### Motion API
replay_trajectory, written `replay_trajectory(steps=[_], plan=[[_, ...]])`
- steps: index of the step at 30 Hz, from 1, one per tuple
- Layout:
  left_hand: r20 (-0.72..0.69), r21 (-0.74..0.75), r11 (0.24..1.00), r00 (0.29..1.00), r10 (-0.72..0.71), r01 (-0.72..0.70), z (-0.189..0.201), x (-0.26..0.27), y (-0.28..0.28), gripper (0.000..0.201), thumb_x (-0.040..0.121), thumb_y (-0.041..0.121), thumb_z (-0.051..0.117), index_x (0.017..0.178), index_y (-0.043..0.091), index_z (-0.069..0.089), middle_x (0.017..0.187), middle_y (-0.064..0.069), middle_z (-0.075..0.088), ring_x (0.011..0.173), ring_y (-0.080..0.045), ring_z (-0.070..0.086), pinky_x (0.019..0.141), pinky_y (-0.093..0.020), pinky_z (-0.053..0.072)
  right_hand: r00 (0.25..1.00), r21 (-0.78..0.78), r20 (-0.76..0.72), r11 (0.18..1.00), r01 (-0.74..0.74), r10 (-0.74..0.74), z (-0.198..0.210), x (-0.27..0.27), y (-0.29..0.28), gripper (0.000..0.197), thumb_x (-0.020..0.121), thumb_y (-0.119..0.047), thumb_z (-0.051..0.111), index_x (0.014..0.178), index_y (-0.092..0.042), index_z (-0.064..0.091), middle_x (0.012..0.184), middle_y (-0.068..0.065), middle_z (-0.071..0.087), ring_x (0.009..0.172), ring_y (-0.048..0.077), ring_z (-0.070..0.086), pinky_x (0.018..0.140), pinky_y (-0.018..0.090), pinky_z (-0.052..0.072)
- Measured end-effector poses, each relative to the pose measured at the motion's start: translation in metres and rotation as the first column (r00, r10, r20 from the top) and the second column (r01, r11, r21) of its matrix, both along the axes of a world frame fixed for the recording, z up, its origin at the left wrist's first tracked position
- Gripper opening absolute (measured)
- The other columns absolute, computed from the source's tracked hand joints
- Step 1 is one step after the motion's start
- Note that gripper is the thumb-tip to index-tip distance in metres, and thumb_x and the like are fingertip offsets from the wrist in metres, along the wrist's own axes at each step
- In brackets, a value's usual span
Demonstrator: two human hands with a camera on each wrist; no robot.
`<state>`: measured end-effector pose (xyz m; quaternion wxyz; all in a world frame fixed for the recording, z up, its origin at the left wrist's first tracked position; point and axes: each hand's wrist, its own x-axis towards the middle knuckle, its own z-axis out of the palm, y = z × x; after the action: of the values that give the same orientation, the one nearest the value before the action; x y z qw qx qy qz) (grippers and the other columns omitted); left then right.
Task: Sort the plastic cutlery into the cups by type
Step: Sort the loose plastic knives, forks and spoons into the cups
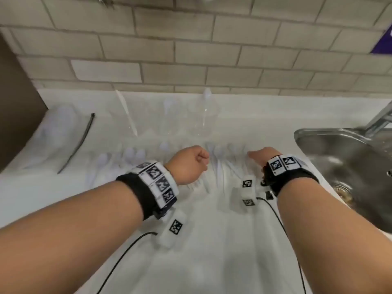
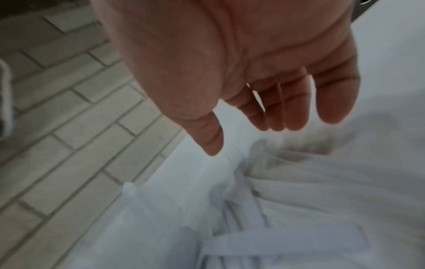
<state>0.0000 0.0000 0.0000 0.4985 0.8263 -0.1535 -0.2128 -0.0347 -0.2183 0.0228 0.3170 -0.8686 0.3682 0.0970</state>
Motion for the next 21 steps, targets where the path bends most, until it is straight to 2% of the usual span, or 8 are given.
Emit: replay_trajectory(steps=[3, 6, 9, 11, 14, 17, 19, 21], plan=[[0.014, 0.151, 0.989, 1.0, -0.01, 0.008, -0.003, 0.018, -0.025, 0.035, 0.091, 0.011, 0.048, 0.126, 0.014, 0.051, 0.124, -0.012, 0.06, 0.109, -0.03, 0.061, 0.096, -0.039, 0.05, 0.996, -0.079, -0.042, 0.993, -0.085, 0.082, -0.008, 0.012, -0.001, 0.049, 0.1, -0.04, 0.034, 0.127, -0.003, 0.053, 0.128, 0.02, 0.057, 0.116, 0.036, 0.055, 0.099, 0.036, 0.043], [0.011, 0.326, 0.945, 0.999, -0.038, 0.032, 0.005, 0.025, -0.048, 0.05, 0.094, 0.01, 0.044, 0.142, 0.009, 0.035, 0.135, -0.014, 0.052, 0.12, -0.03, 0.054, 0.097, -0.033, 0.044, 0.995, -0.075, -0.076, 0.994, -0.075, 0.069, -0.011, 0.026, 0.006, 0.057, 0.1, -0.044, 0.03, 0.125, 0.001, 0.055, 0.132, 0.021, 0.055, 0.121, 0.035, 0.052, 0.097, 0.036, 0.039], [-0.05, 0.297, 0.954, 0.998, -0.032, 0.046, 0.003, 0.029, -0.065, 0.045, 0.098, 0.025, 0.039, 0.136, 0.002, 0.039, 0.132, -0.019, 0.054, 0.117, -0.034, 0.056, 0.1, -0.04, 0.046, 0.989, -0.076, -0.089, 0.989, -0.126, 0.119, -0.014, 0.034, 0.01, 0.061, 0.094, -0.057, 0.04, 0.114, -0.003, 0.06, 0.117, 0.018, 0.063, 0.109, 0.035, 0.058, 0.092, 0.037, 0.043], [-0.161, 0.18, 0.984, 0.987, 0.017, 0.012, 0.0, 0.032, -0.073, 0.054, 0.098, 0.042, 0.032, 0.125, -0.002, 0.048, 0.119, -0.021, 0.06, 0.105, -0.034, 0.062, 0.094, -0.046, 0.051, 0.984, -0.049, -0.104, 0.987, -0.151, 0.146, -0.014, 0.037, 0.014, 0.052, 0.085, -0.06, 0.054, 0.091, -0.009, 0.059, 0.092, 0.011, 0.065, 0.085, 0.029, 0.062, 0.079, 0.035, 0.047], [-0.367, 0.027, 0.995, 0.925, 0.096, -0.093, -0.001, 0.035, -0.08, 0.069, 0.094, 0.059, 0.027, 0.115, -0.002, 0.053, 0.105, -0.021, 0.065, 0.089, -0.033, 0.066, 0.089, -0.047, 0.054, 0.937, -0.125, -0.251, 0.952, -0.28, 0.243, -0.013, 0.042, 0.027, 0.039, 0.078, -0.049, 0.069, 0.069, -0.015, 0.054, 0.079, 0.006, 0.061, 0.076, 0.023, 0.061, 0.076, 0.033, 0.052], [-0.404, 0.041, 0.993, 0.907, 0.118, -0.111, -0.001, 0.037, -0.08, 0.073, 0.091, 0.065, 0.024, 0.107, 0.003, 0.057, 0.104, -0.018, 0.066, 0.093, -0.034, 0.064, 0.094, -0.045, 0.051, 0.875, -0.209, -0.347, 0.882, -0.423, 0.337, -0.016, 0.048, 0.039, 0.023, 0.079, -0.038, 0.068, 0.083, -0.016, 0.066, 0.086, 0.006, 0.066, 0.082, 0.025, 0.064, 0.079, 0.036, 0.055], [-0.382, 0.077, 0.994, 0.919, 0.099, -0.075, -0.002, 0.037, -0.078, 0.074, 0.09, 0.069, 0.02, 0.102, 0.007, 0.06, 0.107, -0.014, 0.069, 0.102, -0.033, 0.064, 0.093, -0.044, 0.051, 0.816, -0.234, -0.426, 0.823, -0.517, 0.391, -0.018, 0.052, 0.044, 0.033, 0.079, -0.038, 0.068, 0.103, -0.016, 0.063, 0.09, 0.004, 0.064, 0.088, 0.024, 0.064, 0.085, 0.039, 0.055], [-0.403, 0.056, 0.995, 0.91, 0.093, -0.077, -0.004, 0.036, -0.076, 0.076, 0.088, 0.07, 0.021, 0.108, 0.008, 0.059, 0.108, -0.011, 0.068, 0.104, -0.029, 0.063, 0.087, -0.04, 0.053, 0.774, -0.242, -0.49, 0.791, -0.562, 0.401, -0.018, 0.054, 0.05, 0.039, 0.075, -0.036, 0.072, 0.107, -0.017, 0.062, 0.091, 0.004, 0.063, 0.088, 0.025, 0.064, 0.083, 0.039, 0.055]])
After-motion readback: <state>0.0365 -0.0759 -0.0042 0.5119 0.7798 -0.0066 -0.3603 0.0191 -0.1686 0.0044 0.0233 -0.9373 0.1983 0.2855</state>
